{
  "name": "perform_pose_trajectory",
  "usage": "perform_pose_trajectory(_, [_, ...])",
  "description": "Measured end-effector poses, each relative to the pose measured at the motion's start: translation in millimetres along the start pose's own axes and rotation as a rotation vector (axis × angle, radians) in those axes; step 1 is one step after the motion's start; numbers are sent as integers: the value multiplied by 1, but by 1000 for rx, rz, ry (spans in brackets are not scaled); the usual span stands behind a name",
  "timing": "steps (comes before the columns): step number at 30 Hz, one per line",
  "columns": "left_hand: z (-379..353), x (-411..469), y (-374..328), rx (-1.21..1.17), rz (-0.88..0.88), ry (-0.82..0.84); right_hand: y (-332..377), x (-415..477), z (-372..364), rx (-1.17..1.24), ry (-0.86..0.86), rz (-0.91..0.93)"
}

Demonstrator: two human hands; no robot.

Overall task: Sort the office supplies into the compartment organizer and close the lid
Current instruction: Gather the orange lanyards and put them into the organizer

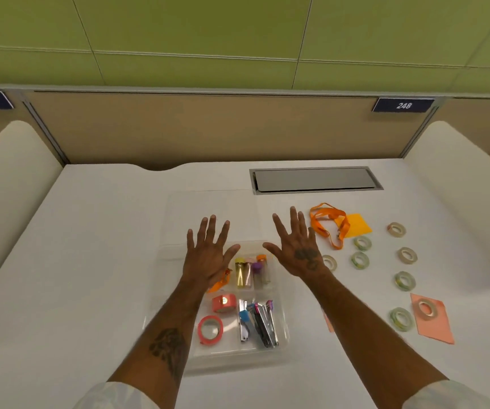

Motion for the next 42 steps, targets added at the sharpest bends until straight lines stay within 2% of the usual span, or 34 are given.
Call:
perform_pose_trajectory(10, [-9,78,-143,-8,-143,49,-161,2,-15,25,38,-179])
perform_pose_trajectory(15, [-27,115,-200,-156,-141,141,-216,17,-14,56,-64,-170])
perform_pose_trajectory(18, [-38,136,-223,-225,-105,185,-239,32,-27,48,4,-185])
perform_pose_trajectory(24, [-62,172,-236,-454,129,267,-268,72,-33,129,29,-233])
perform_pose_trajectory(27, [-70,180,-239,-455,220,286,-274,88,-35,127,62,-283])
perform_pose_trajectory(34, [-62,186,-243,-464,256,240,-274,101,-48,261,179,-332])
perform_pose_trajectory(36, [-56,184,-238,-578,267,211,-274,100,-41,335,170,-363])
perform_pose_trajectory(39, [-42,176,-221,-857,315,114,-276,94,-16,445,68,-405])
perform_pose_trajectory(42, [-22,165,-202,-1089,359,31,-279,86,5,829,-12,-433])
Point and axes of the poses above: each hand's wrist, its own x-axis towards the middle knuckle, its own z-axis out of the back of the hand, y = z × x, the point moved 10 cm from there along x, towards the middle knuckle, and after that the axes turned 7 degrees about y, right-handed, at the moved point
